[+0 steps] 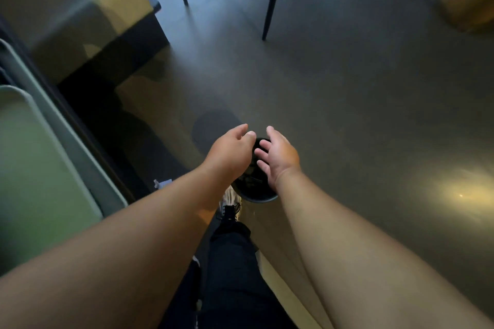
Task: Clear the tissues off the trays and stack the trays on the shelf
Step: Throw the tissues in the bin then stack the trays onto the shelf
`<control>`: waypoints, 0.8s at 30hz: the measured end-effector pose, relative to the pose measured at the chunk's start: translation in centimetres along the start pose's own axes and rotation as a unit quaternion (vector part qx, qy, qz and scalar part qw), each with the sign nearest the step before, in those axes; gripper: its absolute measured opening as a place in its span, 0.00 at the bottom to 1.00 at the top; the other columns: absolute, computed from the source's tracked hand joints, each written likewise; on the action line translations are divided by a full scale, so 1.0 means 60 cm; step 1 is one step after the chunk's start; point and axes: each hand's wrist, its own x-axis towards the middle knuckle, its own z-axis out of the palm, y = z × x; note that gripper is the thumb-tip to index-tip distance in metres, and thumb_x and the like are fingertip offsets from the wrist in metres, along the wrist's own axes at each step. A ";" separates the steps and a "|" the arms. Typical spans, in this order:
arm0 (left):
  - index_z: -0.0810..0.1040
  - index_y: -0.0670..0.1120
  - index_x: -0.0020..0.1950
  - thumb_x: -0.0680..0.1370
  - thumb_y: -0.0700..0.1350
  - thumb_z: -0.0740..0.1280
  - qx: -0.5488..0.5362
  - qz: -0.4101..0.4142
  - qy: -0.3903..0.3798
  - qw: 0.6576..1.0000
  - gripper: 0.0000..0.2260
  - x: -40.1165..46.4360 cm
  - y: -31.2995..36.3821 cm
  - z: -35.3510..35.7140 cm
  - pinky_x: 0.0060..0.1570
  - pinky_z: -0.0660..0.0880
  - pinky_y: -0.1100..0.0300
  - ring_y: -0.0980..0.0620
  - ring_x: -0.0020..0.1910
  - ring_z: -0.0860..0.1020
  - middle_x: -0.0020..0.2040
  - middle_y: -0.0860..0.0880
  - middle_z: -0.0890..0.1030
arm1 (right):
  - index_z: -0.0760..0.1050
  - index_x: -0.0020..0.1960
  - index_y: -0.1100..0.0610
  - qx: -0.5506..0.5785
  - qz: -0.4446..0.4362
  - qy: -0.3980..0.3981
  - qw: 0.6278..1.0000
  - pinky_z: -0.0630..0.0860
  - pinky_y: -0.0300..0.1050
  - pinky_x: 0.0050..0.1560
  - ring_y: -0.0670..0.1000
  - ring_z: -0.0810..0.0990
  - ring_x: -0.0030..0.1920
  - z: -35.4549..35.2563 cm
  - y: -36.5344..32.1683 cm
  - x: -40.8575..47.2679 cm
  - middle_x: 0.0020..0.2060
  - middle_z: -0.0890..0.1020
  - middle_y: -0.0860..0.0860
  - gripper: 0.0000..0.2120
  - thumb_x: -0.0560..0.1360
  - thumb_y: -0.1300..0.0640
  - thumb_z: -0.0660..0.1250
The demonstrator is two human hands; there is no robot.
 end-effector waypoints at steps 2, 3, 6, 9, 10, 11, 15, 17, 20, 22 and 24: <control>0.67 0.53 0.78 0.82 0.53 0.59 0.019 0.022 0.014 0.999 0.23 -0.027 0.036 -0.035 0.73 0.65 0.54 0.52 0.74 0.69 0.76 0.51 0.71 | 0.69 0.77 0.50 -0.010 -0.030 -0.015 0.999 0.76 0.52 0.61 0.55 0.81 0.61 0.019 -0.033 -0.042 0.60 0.80 0.53 0.27 0.80 0.44 0.65; 0.67 0.53 0.78 0.82 0.52 0.60 0.021 0.040 0.030 0.999 0.24 -0.063 0.058 -0.071 0.73 0.66 0.54 0.51 0.74 0.70 0.76 0.50 0.71 | 0.69 0.76 0.50 -0.017 -0.055 -0.030 0.998 0.76 0.52 0.60 0.55 0.82 0.61 0.039 -0.054 -0.089 0.60 0.81 0.52 0.26 0.80 0.44 0.65; 0.66 0.52 0.79 0.82 0.52 0.60 0.023 0.086 0.059 0.994 0.24 -0.117 0.092 -0.136 0.71 0.69 0.51 0.49 0.71 0.72 0.76 0.49 0.72 | 0.73 0.73 0.50 -0.023 -0.107 -0.045 0.993 0.76 0.50 0.54 0.54 0.83 0.54 0.083 -0.088 -0.172 0.60 0.83 0.53 0.23 0.80 0.45 0.66; 0.66 0.52 0.78 0.82 0.52 0.61 0.043 0.091 0.066 0.993 0.24 -0.134 0.101 -0.158 0.70 0.69 0.52 0.49 0.70 0.74 0.74 0.47 0.74 | 0.76 0.66 0.49 -0.033 -0.117 -0.068 0.990 0.76 0.49 0.51 0.53 0.82 0.51 0.098 -0.093 -0.191 0.60 0.83 0.54 0.16 0.80 0.45 0.66; 0.66 0.52 0.78 0.82 0.51 0.61 0.038 0.098 0.074 0.992 0.24 -0.153 0.100 -0.179 0.71 0.69 0.53 0.49 0.70 0.74 0.74 0.46 0.74 | 0.77 0.62 0.48 -0.039 -0.129 -0.081 0.988 0.77 0.49 0.52 0.53 0.82 0.51 0.111 -0.093 -0.212 0.59 0.83 0.54 0.13 0.80 0.46 0.65; 0.66 0.51 0.79 0.82 0.50 0.61 0.031 0.110 0.086 0.990 0.24 -0.175 0.098 -0.206 0.71 0.68 0.55 0.49 0.71 0.73 0.74 0.46 0.74 | 0.77 0.58 0.47 -0.049 -0.144 -0.097 0.984 0.77 0.50 0.53 0.53 0.82 0.51 0.130 -0.095 -0.239 0.58 0.84 0.53 0.10 0.80 0.46 0.65; 0.67 0.50 0.78 0.82 0.47 0.62 0.006 0.134 0.150 0.980 0.23 -0.239 0.062 -0.311 0.71 0.70 0.52 0.49 0.70 0.74 0.73 0.46 0.75 | 0.78 0.51 0.50 -0.118 -0.203 -0.135 0.963 0.76 0.44 0.44 0.51 0.79 0.45 0.214 -0.090 -0.323 0.47 0.82 0.52 0.05 0.82 0.51 0.64; 0.69 0.49 0.77 0.82 0.44 0.62 0.002 0.136 0.176 0.975 0.23 -0.266 0.030 -0.349 0.69 0.71 0.51 0.49 0.69 0.75 0.72 0.46 0.76 | 0.79 0.53 0.52 -0.183 -0.231 -0.138 0.945 0.75 0.42 0.42 0.50 0.79 0.44 0.249 -0.069 -0.348 0.46 0.82 0.53 0.04 0.81 0.54 0.66; 0.70 0.48 0.76 0.79 0.41 0.63 0.024 0.130 0.203 0.970 0.24 -0.294 -0.027 -0.389 0.67 0.73 0.52 0.48 0.67 0.77 0.70 0.46 0.77 | 0.78 0.62 0.54 -0.336 -0.251 -0.132 0.898 0.79 0.47 0.54 0.52 0.81 0.53 0.292 -0.022 -0.370 0.54 0.82 0.53 0.14 0.77 0.54 0.69; 0.70 0.48 0.76 0.78 0.39 0.63 0.027 0.121 0.198 0.972 0.25 -0.305 -0.063 -0.403 0.65 0.74 0.49 0.46 0.65 0.78 0.71 0.45 0.77 | 0.77 0.65 0.53 -0.424 -0.260 -0.109 0.861 0.77 0.48 0.60 0.54 0.80 0.58 0.312 0.010 -0.371 0.61 0.80 0.53 0.20 0.74 0.51 0.69; 0.68 0.49 0.77 0.78 0.39 0.64 0.022 0.104 0.184 0.977 0.27 -0.314 -0.094 -0.407 0.64 0.76 0.46 0.45 0.65 0.78 0.72 0.46 0.75 | 0.76 0.67 0.51 -0.486 -0.265 -0.084 0.828 0.75 0.46 0.54 0.55 0.79 0.59 0.324 0.040 -0.371 0.63 0.79 0.53 0.23 0.73 0.48 0.68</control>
